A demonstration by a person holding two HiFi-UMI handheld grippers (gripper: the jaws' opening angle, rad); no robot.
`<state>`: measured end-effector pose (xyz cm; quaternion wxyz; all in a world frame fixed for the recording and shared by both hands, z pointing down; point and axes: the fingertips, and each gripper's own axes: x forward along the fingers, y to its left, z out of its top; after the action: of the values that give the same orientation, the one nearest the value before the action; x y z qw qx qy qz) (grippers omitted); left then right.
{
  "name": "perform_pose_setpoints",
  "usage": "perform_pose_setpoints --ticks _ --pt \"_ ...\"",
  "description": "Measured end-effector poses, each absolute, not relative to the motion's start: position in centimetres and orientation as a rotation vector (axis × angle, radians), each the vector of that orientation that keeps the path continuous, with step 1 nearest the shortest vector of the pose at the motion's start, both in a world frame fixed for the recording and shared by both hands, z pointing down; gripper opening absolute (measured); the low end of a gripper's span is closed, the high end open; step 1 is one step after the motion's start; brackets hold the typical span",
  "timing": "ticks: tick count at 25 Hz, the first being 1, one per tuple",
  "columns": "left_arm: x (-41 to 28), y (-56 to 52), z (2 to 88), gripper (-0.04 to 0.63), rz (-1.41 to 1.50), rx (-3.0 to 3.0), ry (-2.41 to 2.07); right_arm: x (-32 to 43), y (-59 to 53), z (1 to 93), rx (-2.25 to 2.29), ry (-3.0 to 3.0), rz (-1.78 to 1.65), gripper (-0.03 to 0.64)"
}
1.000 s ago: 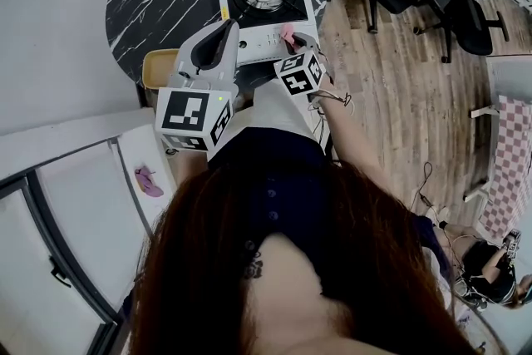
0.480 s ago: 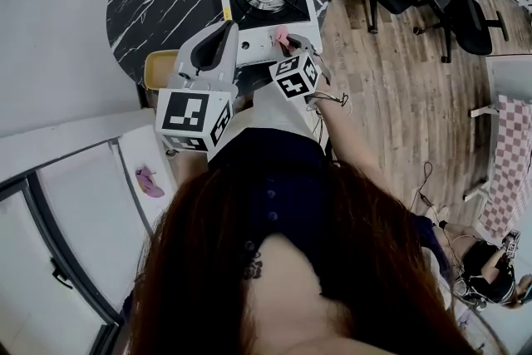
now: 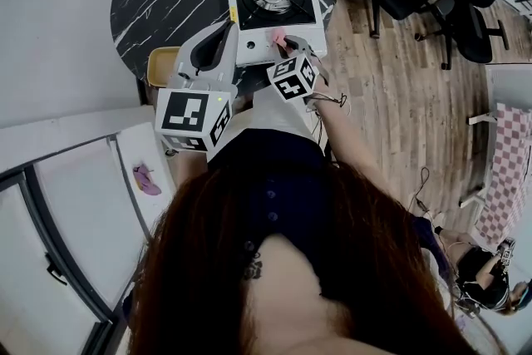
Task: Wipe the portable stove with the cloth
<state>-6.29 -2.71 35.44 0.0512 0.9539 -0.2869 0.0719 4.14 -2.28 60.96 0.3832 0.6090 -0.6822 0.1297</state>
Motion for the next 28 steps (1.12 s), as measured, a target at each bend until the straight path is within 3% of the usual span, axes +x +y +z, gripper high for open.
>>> perform_pose_setpoints --ticks 28 --pt "-8.7 -3.4 35.4 0.011 0.199 2.852 -0.972 -0.7 -3.7 60.9 1.427 -1.829 0.288 0.057"
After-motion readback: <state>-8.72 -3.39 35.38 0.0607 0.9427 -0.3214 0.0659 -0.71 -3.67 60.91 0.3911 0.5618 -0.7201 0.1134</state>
